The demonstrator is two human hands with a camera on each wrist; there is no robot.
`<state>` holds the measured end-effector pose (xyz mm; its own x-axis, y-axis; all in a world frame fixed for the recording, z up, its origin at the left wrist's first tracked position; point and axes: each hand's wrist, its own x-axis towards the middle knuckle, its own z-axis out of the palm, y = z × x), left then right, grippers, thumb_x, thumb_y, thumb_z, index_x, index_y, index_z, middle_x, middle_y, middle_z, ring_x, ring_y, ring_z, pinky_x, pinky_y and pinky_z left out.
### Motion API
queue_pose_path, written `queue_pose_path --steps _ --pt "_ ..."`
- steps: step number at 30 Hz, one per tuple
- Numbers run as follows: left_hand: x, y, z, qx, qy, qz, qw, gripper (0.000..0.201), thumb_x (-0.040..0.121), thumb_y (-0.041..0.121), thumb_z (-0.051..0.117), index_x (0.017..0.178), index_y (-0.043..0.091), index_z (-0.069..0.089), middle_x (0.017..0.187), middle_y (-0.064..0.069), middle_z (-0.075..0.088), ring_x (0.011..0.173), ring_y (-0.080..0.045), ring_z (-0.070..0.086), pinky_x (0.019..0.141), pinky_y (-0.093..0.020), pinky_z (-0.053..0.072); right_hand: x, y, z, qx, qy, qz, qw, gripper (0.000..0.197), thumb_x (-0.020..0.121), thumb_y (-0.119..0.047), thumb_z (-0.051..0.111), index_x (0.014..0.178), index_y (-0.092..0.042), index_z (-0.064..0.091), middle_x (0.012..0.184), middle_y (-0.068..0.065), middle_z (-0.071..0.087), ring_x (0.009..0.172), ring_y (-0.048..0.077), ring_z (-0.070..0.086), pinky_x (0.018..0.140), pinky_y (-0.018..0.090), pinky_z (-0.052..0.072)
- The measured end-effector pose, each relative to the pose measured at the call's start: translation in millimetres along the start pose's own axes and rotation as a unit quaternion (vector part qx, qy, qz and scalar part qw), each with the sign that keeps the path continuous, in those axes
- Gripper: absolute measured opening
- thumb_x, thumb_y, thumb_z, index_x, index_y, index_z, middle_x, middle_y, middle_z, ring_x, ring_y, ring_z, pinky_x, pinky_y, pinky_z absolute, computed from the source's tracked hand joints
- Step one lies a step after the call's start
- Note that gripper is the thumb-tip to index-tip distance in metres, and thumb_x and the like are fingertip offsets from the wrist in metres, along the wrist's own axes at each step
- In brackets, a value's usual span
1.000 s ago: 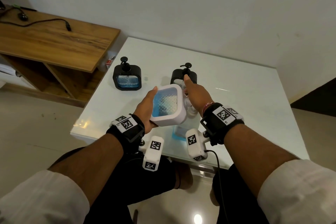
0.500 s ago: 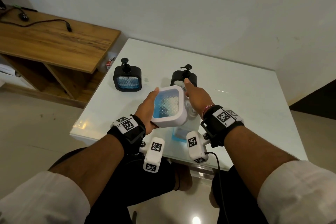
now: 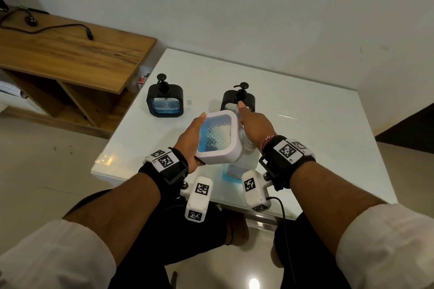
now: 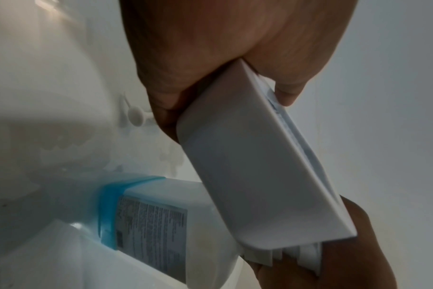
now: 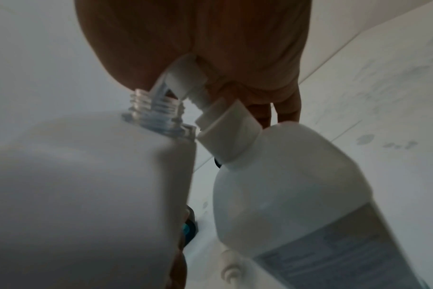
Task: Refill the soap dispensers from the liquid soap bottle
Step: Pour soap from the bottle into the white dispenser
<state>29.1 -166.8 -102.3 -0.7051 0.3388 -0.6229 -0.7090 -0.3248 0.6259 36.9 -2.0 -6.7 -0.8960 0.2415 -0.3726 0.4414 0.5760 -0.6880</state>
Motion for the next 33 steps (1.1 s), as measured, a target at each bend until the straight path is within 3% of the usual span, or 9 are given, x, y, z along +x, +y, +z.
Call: queue_pose_path --steps 3,6,8,12,19,22,27,31,33 --pt "-1.3 -0.1 0.9 0.004 0.008 0.002 1.000 0.068 0.078 0.074 0.067 0.134 0.036 0.062 0.129 -0.009 0.071 0.116 -0.034 0.069 0.088 -0.053 0.058 -2.3 -1.2 -1.8 -0.022 -0.007 -0.018 1.000 0.061 0.103 -0.050 0.022 0.125 -0.006 0.059 0.126 0.018 0.058 0.113 0.030 0.053 0.093 0.032 0.033" --pt "-2.5 -0.2 0.9 0.008 0.009 -0.002 1.000 0.082 0.063 0.077 0.072 0.134 0.036 0.063 0.129 -0.008 0.071 0.115 -0.033 0.069 0.086 -0.051 0.058 -3.8 -1.8 -3.2 0.005 -0.004 -0.035 0.999 0.061 0.103 -0.050 0.020 0.105 -0.007 0.063 0.111 0.015 0.062 0.096 0.025 0.053 0.088 0.033 0.035" --pt "-3.6 0.4 1.2 0.007 0.012 0.000 1.000 0.076 0.070 0.076 0.069 0.134 0.036 0.063 0.128 -0.008 0.072 0.115 -0.033 0.069 0.084 -0.049 0.059 -4.2 -1.7 -4.3 0.028 0.006 -0.036 0.999 0.062 0.103 -0.052 0.021 0.097 -0.007 0.063 0.104 0.014 0.063 0.090 0.023 0.053 0.086 0.034 0.037" --pt "-3.4 1.1 0.7 0.001 0.004 -0.001 1.000 0.062 0.087 0.073 0.059 0.136 0.035 0.062 0.129 -0.008 0.071 0.115 -0.032 0.069 0.082 -0.048 0.059 -3.1 -1.4 -0.4 -0.006 -0.008 -0.013 1.000 0.062 0.103 -0.050 0.021 0.123 -0.005 0.059 0.122 0.017 0.060 0.108 0.030 0.055 0.093 0.034 0.036" --pt "-6.4 0.6 2.8 0.003 0.011 0.003 1.000 0.064 0.084 0.073 0.062 0.135 0.035 0.063 0.129 -0.008 0.071 0.115 -0.032 0.069 0.081 -0.048 0.059 -4.0 -1.4 -4.2 -0.008 0.005 -0.042 0.999 0.060 0.104 -0.047 0.021 0.123 -0.006 0.059 0.124 0.017 0.060 0.111 0.030 0.055 0.095 0.035 0.036" --pt "-7.1 1.3 3.1 0.005 0.013 0.006 1.000 0.064 0.083 0.074 0.062 0.134 0.035 0.063 0.127 -0.008 0.072 0.113 -0.032 0.070 0.080 -0.047 0.059 -3.3 -1.7 -5.2 0.024 0.017 -0.039 0.999 0.059 0.102 -0.052 0.022 0.109 -0.009 0.063 0.116 0.013 0.063 0.105 0.027 0.057 0.092 0.035 0.038" --pt "-7.5 3.3 4.5 0.003 0.012 0.002 1.000 0.057 0.091 0.070 0.057 0.134 0.033 0.063 0.127 -0.009 0.072 0.111 -0.031 0.070 0.080 -0.046 0.059 2.5 3.8 3.8 -0.013 0.012 -0.007 1.000 0.065 0.100 -0.057 0.023 0.108 -0.006 0.064 0.120 0.017 0.063 0.105 0.029 0.056 0.090 0.033 0.035" --pt "-10.7 2.5 6.0 0.005 0.017 0.001 1.000 0.058 0.090 0.070 0.057 0.134 0.033 0.063 0.127 -0.009 0.072 0.112 -0.032 0.070 0.079 -0.046 0.059 0.4 2.6 -0.7 -0.016 0.001 -0.029 0.999 0.064 0.103 -0.051 0.019 0.122 -0.006 0.060 0.124 0.017 0.060 0.111 0.030 0.055 0.091 0.033 0.034" --pt "-11.8 2.2 6.4 0.003 0.013 0.000 1.000 0.059 0.090 0.071 0.058 0.135 0.033 0.063 0.128 -0.009 0.072 0.112 -0.032 0.070 0.078 -0.045 0.060 -0.6 2.0 -2.7 -0.014 0.017 -0.039 0.999 0.061 0.103 -0.050 0.019 0.114 -0.007 0.061 0.120 0.017 0.062 0.105 0.029 0.055 0.091 0.034 0.036"
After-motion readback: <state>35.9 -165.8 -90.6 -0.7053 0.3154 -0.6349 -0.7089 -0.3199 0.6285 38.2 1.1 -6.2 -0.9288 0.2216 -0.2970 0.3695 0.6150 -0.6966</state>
